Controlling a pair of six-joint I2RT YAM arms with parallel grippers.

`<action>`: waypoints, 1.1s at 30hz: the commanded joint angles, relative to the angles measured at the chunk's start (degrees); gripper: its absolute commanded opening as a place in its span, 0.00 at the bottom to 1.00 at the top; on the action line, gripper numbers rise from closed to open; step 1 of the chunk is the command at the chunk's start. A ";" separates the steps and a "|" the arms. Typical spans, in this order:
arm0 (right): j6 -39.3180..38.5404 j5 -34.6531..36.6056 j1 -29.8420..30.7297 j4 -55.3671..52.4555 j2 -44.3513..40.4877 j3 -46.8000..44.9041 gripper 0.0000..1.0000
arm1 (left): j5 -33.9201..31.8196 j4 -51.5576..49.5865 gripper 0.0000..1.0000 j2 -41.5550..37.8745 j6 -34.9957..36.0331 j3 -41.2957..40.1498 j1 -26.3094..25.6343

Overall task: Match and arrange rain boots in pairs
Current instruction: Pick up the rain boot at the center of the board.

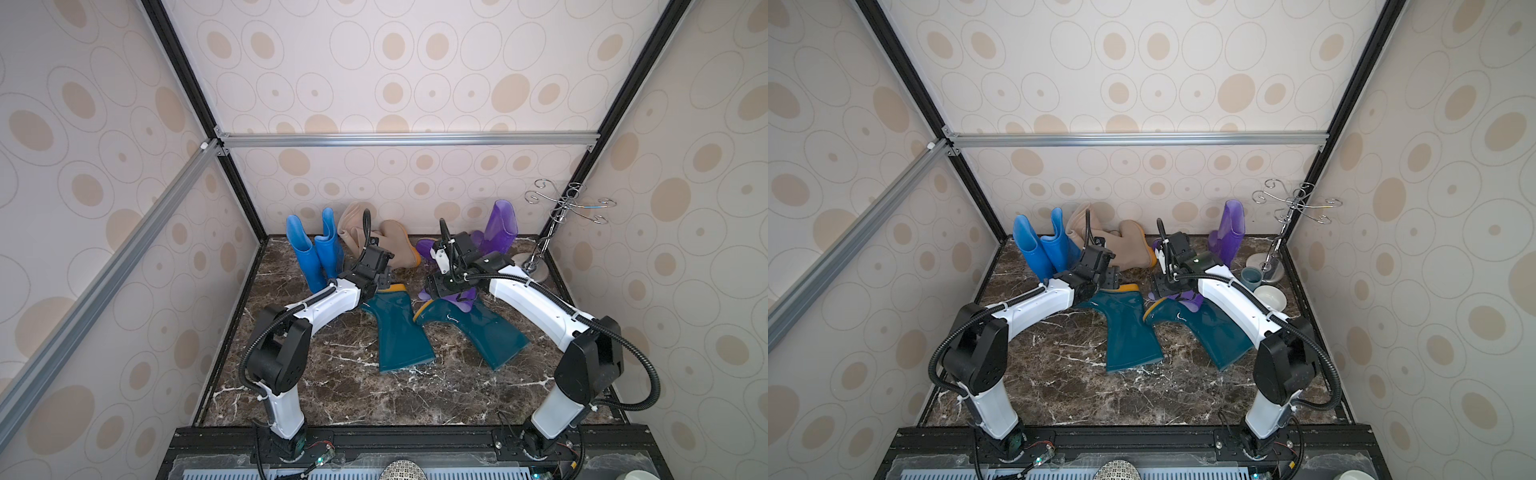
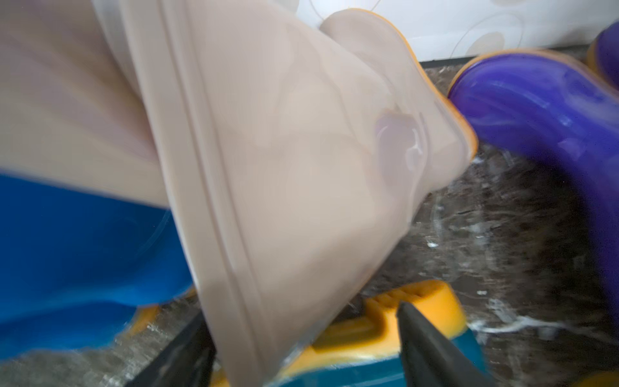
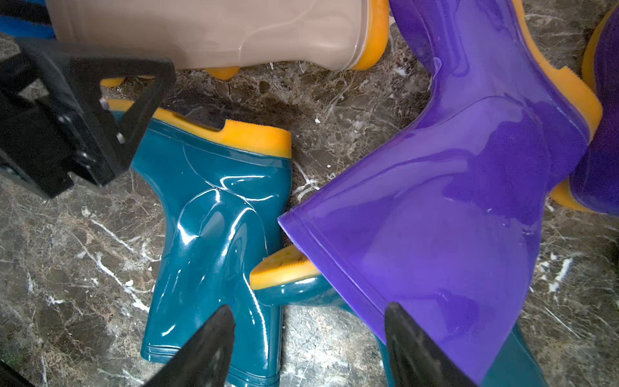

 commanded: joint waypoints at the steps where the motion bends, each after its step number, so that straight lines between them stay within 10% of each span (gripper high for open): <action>1: -1.27 1.42 -0.32 -1.20 0.23 0.85 0.72 | 4.23 4.37 0.49 0.70 1.86 3.69 0.45; 7: -1.06 1.93 -0.85 -0.53 -0.98 -0.07 0.72 | 8.34 2.94 0.00 1.02 4.48 8.09 -0.21; 20: -10.58 -0.93 -0.95 11.37 -3.40 -2.81 0.71 | 12.35 -7.23 0.00 4.61 10.69 28.31 -2.06; 33: -26.68 -1.87 -1.97 52.08 0.43 -17.38 0.85 | 14.70 -15.43 0.00 13.21 12.69 44.34 -2.04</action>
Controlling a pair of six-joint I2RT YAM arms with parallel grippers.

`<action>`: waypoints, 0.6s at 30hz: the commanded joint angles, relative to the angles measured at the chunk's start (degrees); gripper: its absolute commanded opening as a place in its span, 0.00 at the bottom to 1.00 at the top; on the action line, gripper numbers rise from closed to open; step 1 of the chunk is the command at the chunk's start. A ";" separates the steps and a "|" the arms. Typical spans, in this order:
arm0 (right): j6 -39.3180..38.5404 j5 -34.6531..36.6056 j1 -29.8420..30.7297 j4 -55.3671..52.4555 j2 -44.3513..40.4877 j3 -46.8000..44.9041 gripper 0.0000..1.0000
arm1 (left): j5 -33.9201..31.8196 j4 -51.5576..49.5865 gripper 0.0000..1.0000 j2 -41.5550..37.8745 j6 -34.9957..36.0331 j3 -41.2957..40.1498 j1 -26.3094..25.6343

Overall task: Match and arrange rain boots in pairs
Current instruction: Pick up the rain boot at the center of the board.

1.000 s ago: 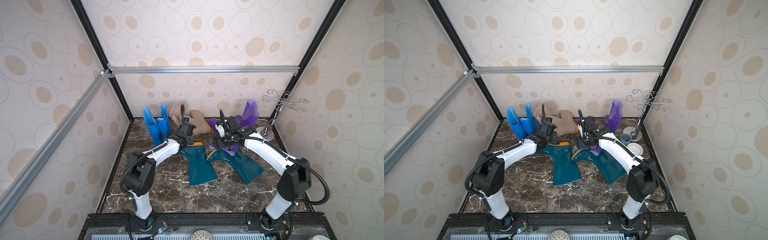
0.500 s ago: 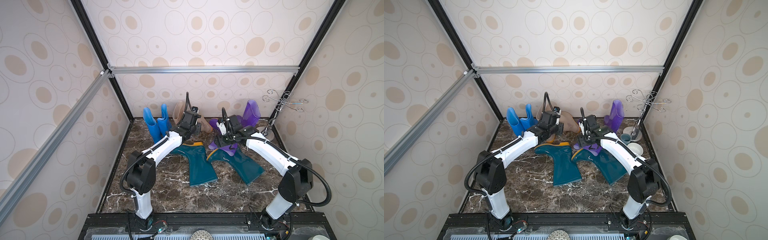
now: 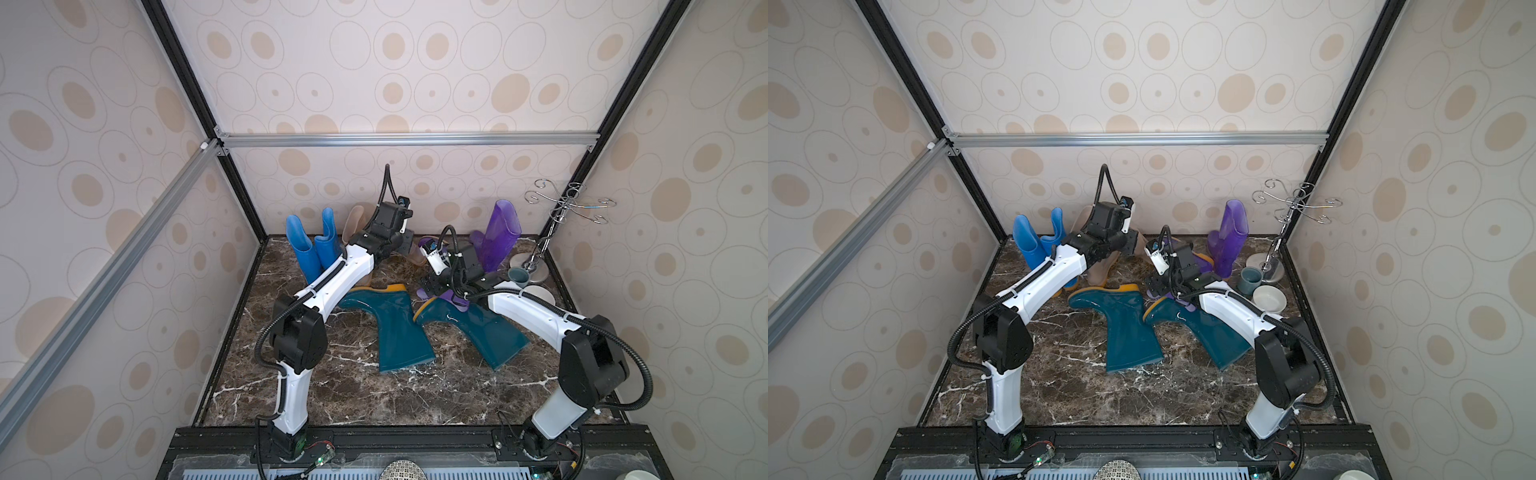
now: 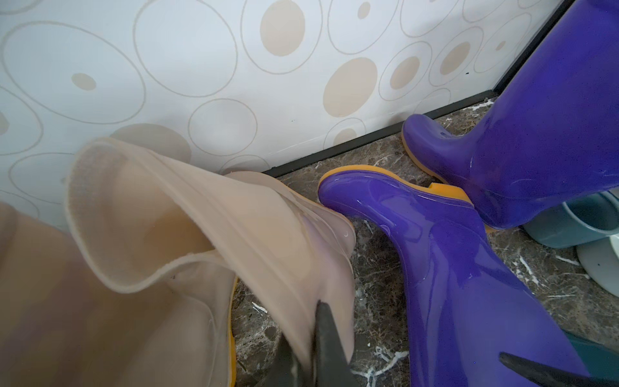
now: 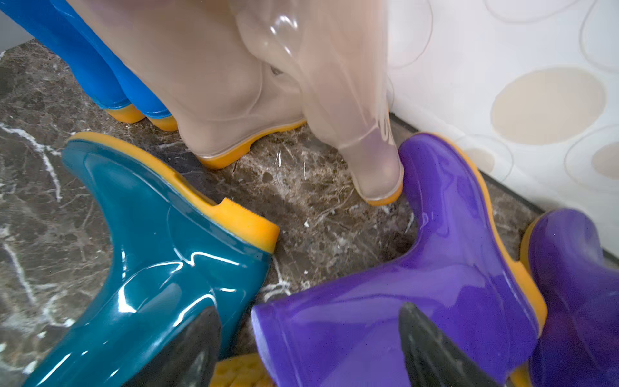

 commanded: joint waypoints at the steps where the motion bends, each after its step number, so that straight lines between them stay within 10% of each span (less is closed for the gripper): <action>1: -4.99 -1.57 -1.21 15.33 2.89 -0.51 0.85 | 1.04 0.34 0.00 0.76 1.84 7.09 -0.30; 18: -0.82 -11.95 -5.11 34.02 20.97 10.30 0.82 | 5.08 -5.55 0.00 5.78 2.65 17.87 -0.29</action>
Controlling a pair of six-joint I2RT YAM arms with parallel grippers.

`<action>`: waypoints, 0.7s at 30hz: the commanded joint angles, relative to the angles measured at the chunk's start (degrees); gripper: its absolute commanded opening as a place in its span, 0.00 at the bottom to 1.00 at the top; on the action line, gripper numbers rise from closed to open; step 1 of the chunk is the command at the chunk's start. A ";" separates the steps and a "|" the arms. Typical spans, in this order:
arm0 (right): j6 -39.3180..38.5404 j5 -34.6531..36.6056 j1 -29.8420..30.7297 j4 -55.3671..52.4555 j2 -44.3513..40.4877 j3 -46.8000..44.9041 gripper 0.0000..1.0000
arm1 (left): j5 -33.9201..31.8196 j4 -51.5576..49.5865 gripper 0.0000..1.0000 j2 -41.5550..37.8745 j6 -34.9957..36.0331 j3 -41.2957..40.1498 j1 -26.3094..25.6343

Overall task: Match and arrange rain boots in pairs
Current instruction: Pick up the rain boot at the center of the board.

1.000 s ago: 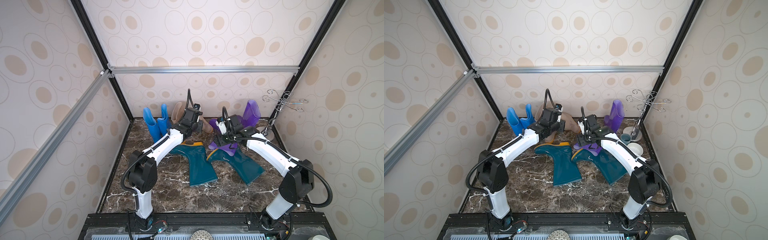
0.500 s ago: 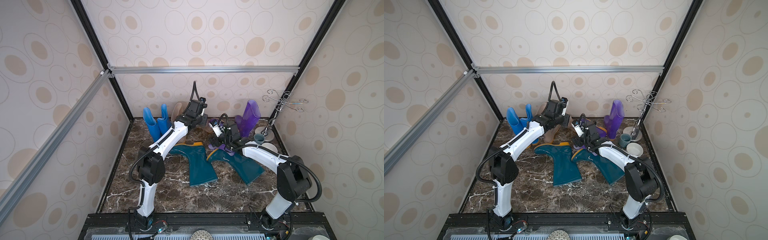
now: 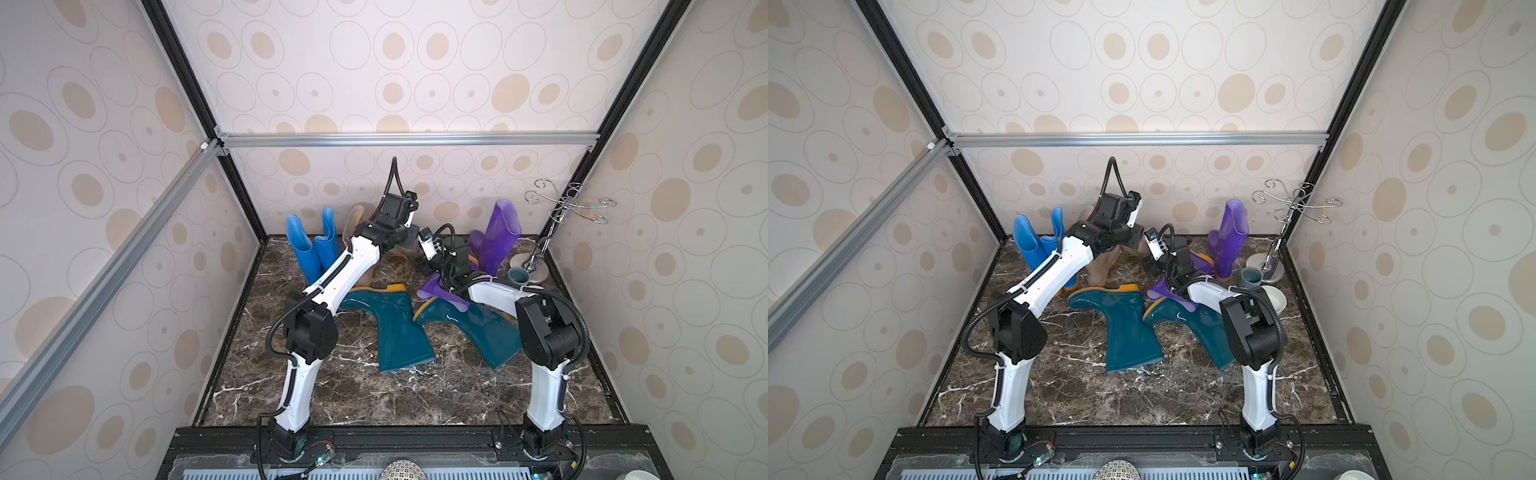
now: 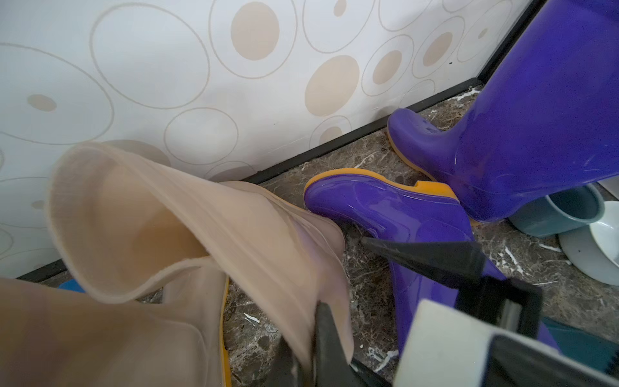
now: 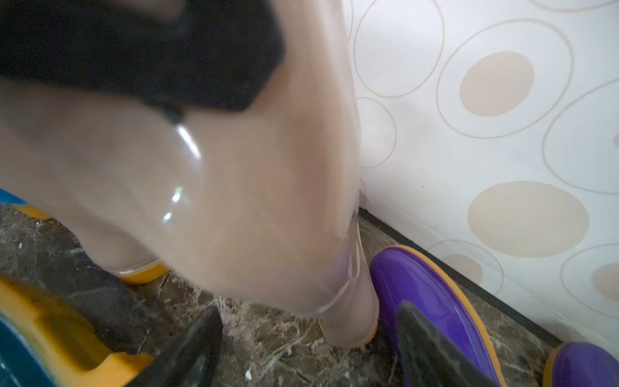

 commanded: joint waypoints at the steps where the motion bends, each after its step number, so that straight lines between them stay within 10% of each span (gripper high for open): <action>1: 0.12 -6.28 -0.56 3.64 2.45 4.19 0.81 | 2.05 2.94 0.00 -0.59 0.74 5.09 -0.33; 5: -0.43 -8.15 -0.60 1.40 4.88 7.40 0.70 | 2.99 1.68 0.00 0.02 0.69 6.16 -0.38; 10: 1.46 -9.99 -0.54 0.76 6.35 9.83 0.30 | 2.23 0.63 0.00 0.44 1.01 8.77 -0.50; 14: 7.35 -7.80 -0.71 -0.32 5.66 12.31 0.07 | -1.63 -0.60 0.57 -0.14 1.42 12.29 -0.43; 21: 21.46 -7.85 -1.88 -5.00 3.81 19.23 0.00 | -12.99 -0.30 0.77 -8.22 1.84 10.49 -0.51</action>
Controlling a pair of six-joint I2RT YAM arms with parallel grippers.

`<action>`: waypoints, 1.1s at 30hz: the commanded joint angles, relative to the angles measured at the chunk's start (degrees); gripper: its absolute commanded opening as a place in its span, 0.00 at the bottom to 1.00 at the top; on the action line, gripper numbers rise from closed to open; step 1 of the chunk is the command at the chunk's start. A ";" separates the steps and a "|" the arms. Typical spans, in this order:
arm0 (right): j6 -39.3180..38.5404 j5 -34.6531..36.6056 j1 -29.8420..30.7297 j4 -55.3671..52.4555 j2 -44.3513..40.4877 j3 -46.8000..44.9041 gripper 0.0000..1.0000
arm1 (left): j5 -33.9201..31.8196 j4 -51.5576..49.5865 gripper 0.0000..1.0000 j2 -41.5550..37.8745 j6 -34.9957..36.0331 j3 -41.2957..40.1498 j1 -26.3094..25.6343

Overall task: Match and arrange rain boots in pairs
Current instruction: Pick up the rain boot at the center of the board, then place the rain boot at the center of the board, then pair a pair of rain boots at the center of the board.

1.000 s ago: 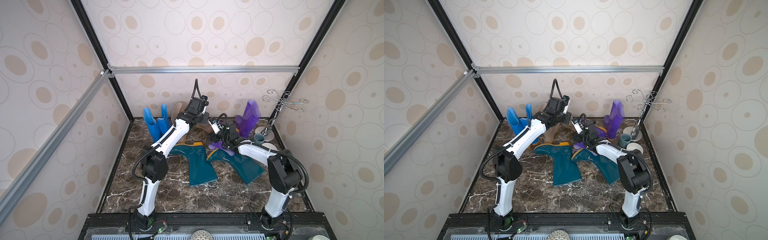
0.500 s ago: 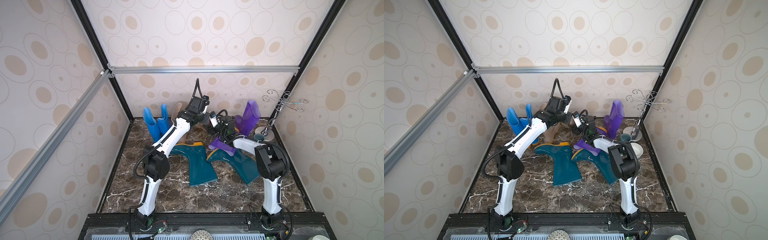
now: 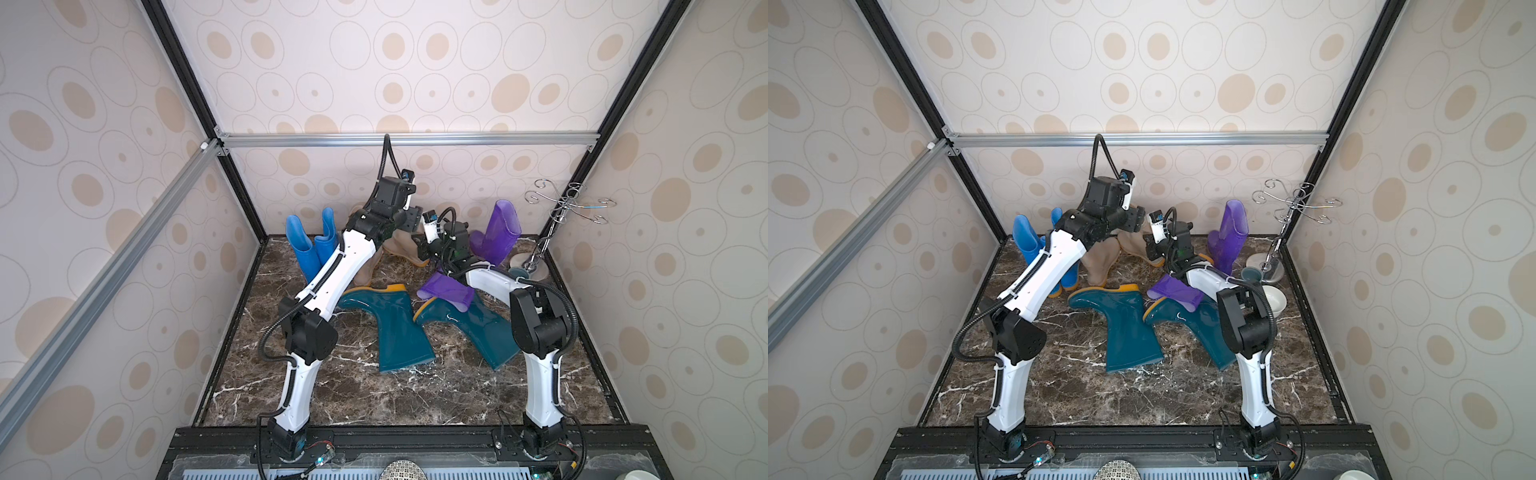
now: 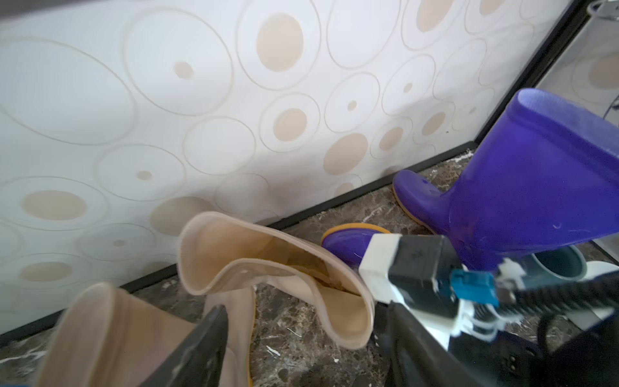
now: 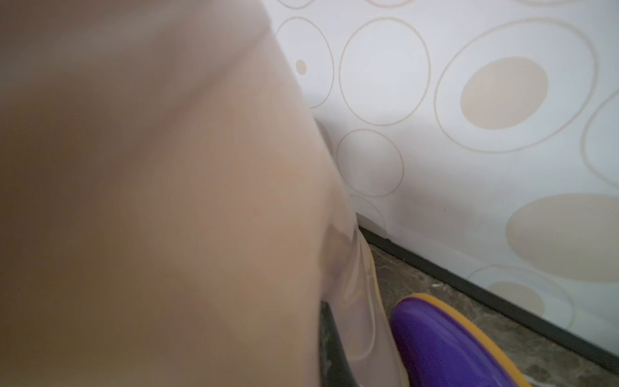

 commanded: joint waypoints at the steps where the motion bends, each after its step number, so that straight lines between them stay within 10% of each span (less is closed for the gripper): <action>1: 9.76 -2.62 -0.47 1.26 -2.09 5.79 0.00 | -8.18 1.83 0.79 -7.47 1.23 -1.26 -0.24; 10: 27.02 -10.23 -4.06 0.82 -3.46 10.98 0.00 | -18.58 11.57 0.89 -26.49 2.00 -30.99 0.70; 17: 33.86 -14.34 -5.95 -0.78 -4.74 12.57 0.00 | -14.78 15.48 0.91 -34.96 -1.25 -46.23 4.68; 33: 36.96 -14.20 -6.53 -3.09 -10.74 10.20 0.00 | -7.26 -0.07 0.92 -20.55 0.39 -32.83 8.41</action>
